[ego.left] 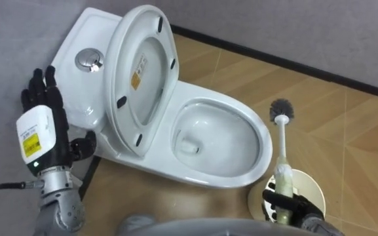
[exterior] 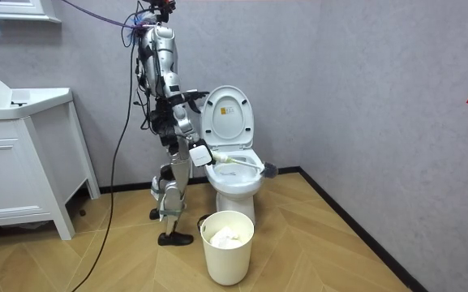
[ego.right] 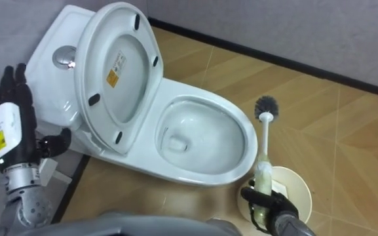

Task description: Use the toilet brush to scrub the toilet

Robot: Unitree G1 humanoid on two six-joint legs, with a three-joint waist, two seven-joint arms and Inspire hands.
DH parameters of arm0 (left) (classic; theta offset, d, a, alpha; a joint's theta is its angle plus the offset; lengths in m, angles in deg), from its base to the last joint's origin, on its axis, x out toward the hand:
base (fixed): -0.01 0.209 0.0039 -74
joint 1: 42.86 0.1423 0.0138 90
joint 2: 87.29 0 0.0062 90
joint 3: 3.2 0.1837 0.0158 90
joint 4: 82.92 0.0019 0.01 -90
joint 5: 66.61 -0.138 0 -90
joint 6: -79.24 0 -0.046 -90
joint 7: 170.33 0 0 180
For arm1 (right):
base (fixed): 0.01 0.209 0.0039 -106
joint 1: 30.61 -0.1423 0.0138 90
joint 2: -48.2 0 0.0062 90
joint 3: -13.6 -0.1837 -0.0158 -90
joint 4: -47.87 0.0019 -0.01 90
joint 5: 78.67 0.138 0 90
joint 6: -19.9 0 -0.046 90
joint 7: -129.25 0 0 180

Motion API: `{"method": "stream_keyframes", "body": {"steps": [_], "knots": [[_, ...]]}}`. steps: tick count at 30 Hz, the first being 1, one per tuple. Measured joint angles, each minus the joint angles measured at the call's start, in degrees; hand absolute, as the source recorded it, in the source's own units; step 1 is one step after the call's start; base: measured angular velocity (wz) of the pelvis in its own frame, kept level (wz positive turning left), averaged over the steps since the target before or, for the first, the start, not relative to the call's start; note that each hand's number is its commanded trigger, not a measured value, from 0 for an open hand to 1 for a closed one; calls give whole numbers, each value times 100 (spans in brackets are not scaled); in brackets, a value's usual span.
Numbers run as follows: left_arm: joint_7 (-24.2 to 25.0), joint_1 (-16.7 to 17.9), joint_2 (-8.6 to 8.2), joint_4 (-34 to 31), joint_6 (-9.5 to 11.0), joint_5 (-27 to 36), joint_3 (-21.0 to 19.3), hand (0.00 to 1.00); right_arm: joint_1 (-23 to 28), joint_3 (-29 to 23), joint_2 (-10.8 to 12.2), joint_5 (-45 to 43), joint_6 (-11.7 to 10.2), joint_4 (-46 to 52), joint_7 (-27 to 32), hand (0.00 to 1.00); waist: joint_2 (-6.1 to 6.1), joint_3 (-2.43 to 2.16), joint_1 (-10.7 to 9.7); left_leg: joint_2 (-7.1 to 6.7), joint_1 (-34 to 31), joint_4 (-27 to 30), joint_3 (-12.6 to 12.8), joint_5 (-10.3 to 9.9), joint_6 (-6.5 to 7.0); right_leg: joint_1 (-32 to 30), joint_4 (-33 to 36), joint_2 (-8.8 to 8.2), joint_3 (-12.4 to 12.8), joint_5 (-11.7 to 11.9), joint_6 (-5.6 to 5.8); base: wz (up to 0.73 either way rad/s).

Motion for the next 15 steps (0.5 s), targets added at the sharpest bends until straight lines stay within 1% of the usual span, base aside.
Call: {"method": "stream_keyframes", "body": {"steps": [2,3,5,8,10,12,15], "knots": [[8,-3,68,2,0,-81,87,0,-26,-1,0,-94,-2,-2,-60,100,31,8,-18,-1,-2,5,-4,0,0,8,-2,0,-11,4,5,0],[18,-3,80,3,0,-175,129,0,-32,0,0,-151,-4,-3,-117,100,50,2,-23,-1,-3,5,-2,0,0,11,-1,-1,-12,5,7,0],[21,-17,79,37,3,-284,214,0,-37,9,0,-285,-7,-17,-195,100,85,6,-28,-1,9,6,3,1,1,25,-2,2,0,5,7,0],[66,-54,79,239,16,-387,330,0,-67,50,-1,-599,-11,-42,-285,100,147,1,-44,-2,7,12,6,2,1,13,0,5,15,8,9,0],[119,-55,78,285,17,-398,393,0,-64,78,-1,-663,-10,-43,-385,100,165,8,-65,-2,6,13,17,7,0,-6,3,5,23,12,8,-2],[285,-61,78,413,13,-399,429,0,-98,78,-1,-762,-9,-42,-456,100,187,-4,-83,-2,7,11,58,9,1,-30,13,5,62,12,9,-7],[475,-91,80,553,-6,-373,426,0,-196,77,-1,-831,-4,-77,-510,100,174,-9,-152,-2,11,-6,70,17,7,-34,14,5,82,13,10,-1]]}}
